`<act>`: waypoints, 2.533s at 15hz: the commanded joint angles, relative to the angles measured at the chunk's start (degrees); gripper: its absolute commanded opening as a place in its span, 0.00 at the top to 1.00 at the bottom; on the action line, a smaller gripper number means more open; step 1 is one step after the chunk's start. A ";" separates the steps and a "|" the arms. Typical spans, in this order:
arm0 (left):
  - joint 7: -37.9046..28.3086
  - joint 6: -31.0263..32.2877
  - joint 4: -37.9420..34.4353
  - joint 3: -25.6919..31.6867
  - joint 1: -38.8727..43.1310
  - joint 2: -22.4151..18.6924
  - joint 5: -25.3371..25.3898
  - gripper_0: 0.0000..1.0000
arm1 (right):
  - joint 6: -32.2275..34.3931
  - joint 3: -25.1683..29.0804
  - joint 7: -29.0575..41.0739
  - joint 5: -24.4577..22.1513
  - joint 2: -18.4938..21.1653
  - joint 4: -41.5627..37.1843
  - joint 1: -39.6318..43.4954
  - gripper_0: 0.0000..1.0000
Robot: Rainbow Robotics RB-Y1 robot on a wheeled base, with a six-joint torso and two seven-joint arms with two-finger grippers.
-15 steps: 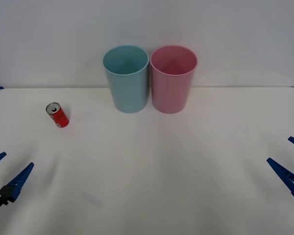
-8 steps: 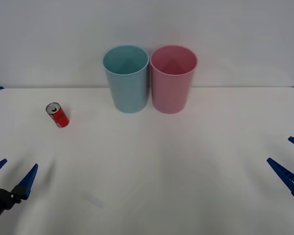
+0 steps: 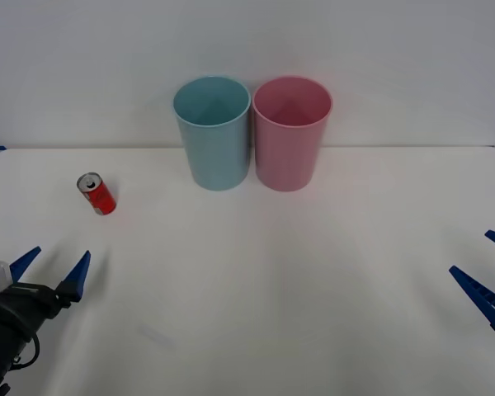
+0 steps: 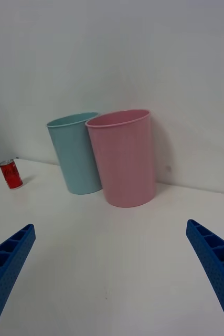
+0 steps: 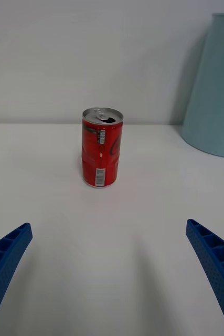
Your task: Grasp the object on the table and drop it into the matching bin: aluminum can to the light blue bin, PET bottle to the pink bin.
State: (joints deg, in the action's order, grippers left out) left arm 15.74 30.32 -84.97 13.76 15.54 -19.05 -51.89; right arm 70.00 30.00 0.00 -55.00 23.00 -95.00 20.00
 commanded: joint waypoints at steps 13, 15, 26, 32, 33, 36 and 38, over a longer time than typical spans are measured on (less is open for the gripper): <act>1.40 -1.76 19.84 0.39 -20.55 0.16 -3.92 0.00 | 0.00 0.00 0.00 0.00 0.00 0.00 0.00 0.00; 1.40 -2.37 21.86 0.39 -22.83 0.16 -4.62 0.00 | 0.00 0.00 0.00 0.00 0.00 0.00 0.00 0.00; 2.45 -3.07 38.82 2.94 -37.51 0.16 -9.89 0.00 | 0.00 0.00 0.00 0.00 0.00 0.00 0.00 0.00; 2.45 -5.18 40.41 3.21 -39.88 0.86 -11.48 0.00 | 0.00 0.00 0.00 0.00 0.00 0.00 0.00 0.00; 2.45 -5.18 40.41 3.21 -39.97 0.86 -11.39 0.00 | 0.00 0.00 0.00 0.00 0.00 0.00 0.00 0.00; 2.63 -5.27 40.41 2.94 -40.15 0.86 -11.48 0.96 | 0.00 0.00 0.00 0.00 0.00 0.00 0.00 0.00; 2.63 -5.27 40.41 2.59 -40.23 0.86 -11.48 1.00 | 0.00 0.00 0.00 0.00 0.00 0.00 0.00 0.00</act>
State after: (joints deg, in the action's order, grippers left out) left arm 18.37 25.04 -44.54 16.50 -24.63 -18.19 -63.37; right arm 70.00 30.00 0.00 -55.00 23.00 -95.00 20.00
